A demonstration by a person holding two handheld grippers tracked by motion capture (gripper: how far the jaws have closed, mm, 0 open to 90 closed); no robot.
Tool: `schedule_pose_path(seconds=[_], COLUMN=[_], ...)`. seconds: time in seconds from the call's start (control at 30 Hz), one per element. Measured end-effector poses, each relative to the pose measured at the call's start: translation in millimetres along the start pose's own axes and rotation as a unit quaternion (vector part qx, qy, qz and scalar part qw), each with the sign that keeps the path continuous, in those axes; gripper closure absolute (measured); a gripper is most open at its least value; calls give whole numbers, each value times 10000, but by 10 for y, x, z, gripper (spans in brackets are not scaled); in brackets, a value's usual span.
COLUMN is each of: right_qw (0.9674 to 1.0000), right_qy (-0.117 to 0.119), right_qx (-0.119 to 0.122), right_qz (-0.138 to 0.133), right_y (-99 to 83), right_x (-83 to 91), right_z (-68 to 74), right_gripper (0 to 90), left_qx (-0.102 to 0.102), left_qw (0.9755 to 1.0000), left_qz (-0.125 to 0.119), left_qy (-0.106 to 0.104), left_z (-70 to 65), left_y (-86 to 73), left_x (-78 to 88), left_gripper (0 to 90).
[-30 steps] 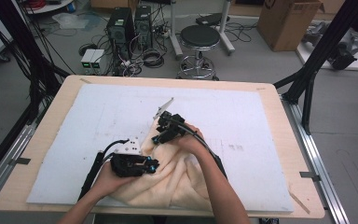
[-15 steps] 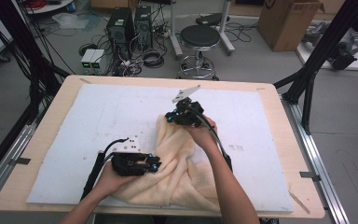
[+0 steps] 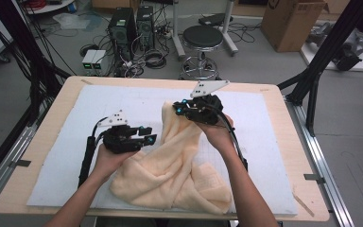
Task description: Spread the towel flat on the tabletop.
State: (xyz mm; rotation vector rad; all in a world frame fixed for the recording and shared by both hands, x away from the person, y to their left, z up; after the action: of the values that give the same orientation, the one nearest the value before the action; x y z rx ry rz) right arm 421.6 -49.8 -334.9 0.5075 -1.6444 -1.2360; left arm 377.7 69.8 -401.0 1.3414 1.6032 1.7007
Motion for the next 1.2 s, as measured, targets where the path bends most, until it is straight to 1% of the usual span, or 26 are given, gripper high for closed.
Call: schedule_pose_path(seconds=[0.07, 0.1, 0.17, 0.2, 0.27, 0.3, 0.33, 0.37, 0.4, 0.43, 0.47, 0.5, 0.57, 0.63, 0.7, 0.77, 0.8, 0.87, 0.93, 0.97, 1.0, 1.03, 1.07, 1.1, 1.13, 1.2], right_qw=[9998, 9998, 9995, 9994, 9992, 9992, 9990, 9990, 9990, 9989, 9989, 9988, 9984, 9986, 9989, 9992, 9995, 9996, 9995, 9992, 9990, 9990, 9991, 9991, 9988, 9982], right_qy=[2, -6, -19, -35, -82, -78, -101, -131, -149, -187, -240, -322, -457, -464, -445, -372, -269, -209, -165, -190, -209, -202, -164, -113, -80, -76], right_qx=[59, 45, 113, 122, 150, 120, 113, 92, 54, 32, 27, 8, 9, -69, -76, -92, -149, -194, -276, -327, -362, -369, -369, -392, -444, -462], right_qz=[-165, -194, -282, -319, -372, -386, -412, -427, -423, -420, -413, -382, -327, -263, -154, -59, -7, 65, 63, 91, 123, 122, 87, 112, 184, 364], right_y=[105, 147, 231, 265, 305, 311, 313, 309, 301, 293, 286, 267, 222, 144, 43, -53, -102, -196, -263, -294, -320, -332, -347, -376, -419, -531], right_x=[55, 83, 132, 157, 211, 235, 256, 270, 285, 303, 316, 337, 379, 406, 395, 355, 328, 296, 279, 269, 268, 269, 272, 271, 246, 190], right_z=[32, 42, 40, 43, 34, 28, 10, -12, -28, -46, -67, -96, -138, -148, -132, -102, -84, -87, -110, -131, -138, -140, -133, -127, -127, -137], right_gripper=[857, 857, 858, 858, 858, 858, 858, 858, 858, 858, 858, 858, 858, 858, 859, 858, 857, 857, 857, 857, 857, 857, 857, 856, 856, 857], left_qx=[79, 87, 20, 102, 223, 301, 289, 211, 146, 114, 68, 57, 169, 241, 259, 151, 75, -115, -237, -308, -347, -298, -270, -278, -324, -306], left_qw=[9997, 9992, 9987, 9985, 9981, 9975, 9973, 9978, 9985, 9989, 9995, 9996, 9984, 9965, 9946, 9952, 9954, 9957, 9959, 9953, 9950, 9952, 9955, 9951, 9942, 9940], left_qz=[70, 190, 360, 365, 421, 394, 364, 346, 325, 333, 299, 235, -39, -258, -431, -406, -397, -342, -129, 6, 54, 12, 33, 104, 215, 250], left_qy=[-231, -354, -371, -396, -402, -496, -575, -525, -417, -318, -45, 157, 540, 761, 904, 878, 864, 848, 861, 922, 939, 935, 905, 948, 1004, 1015], left_z=[-29, -57, -72, -63, -17, -10, -13, -11, 2, 21, 81, 139, 279, 365, 415, 408, 386, 337, 315, 327, 336, 342, 349, 366, 386, 385], left_y=[-6, -32, -81, -91, -119, -119, -115, -105, -92, -81, -53, -22, 82, 187, 314, 398, 431, 453, 386, 338, 310, 277, 245, 206, 163, 109], left_x=[-106, -162, -245, -273, -291, -295, -291, -286, -278, -264, -228, -180, -44, 66, 151, 188, 196, 207, 159, 132, 117, 99, 80, 57, 43, 37], left_gripper=[552, 532, 510, 513, 550, 590, 692, 763, 818, 833, 839, 843, 849, 851, 851, 852, 851, 850, 849, 849, 850, 851, 851, 852, 852, 852])
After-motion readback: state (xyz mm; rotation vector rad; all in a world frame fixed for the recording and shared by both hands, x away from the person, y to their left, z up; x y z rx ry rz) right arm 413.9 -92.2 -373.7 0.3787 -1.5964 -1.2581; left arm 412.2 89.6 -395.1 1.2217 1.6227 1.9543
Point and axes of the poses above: each handheld gripper's, and its own axes: x roughly backward along the jaws, y roughly out of its top, z roughly to its left, the point moved 10 cm from there along -x, roughly forward along the jaws, and after that the axes turned 6 degrees about -x, right-handed, at the moved point
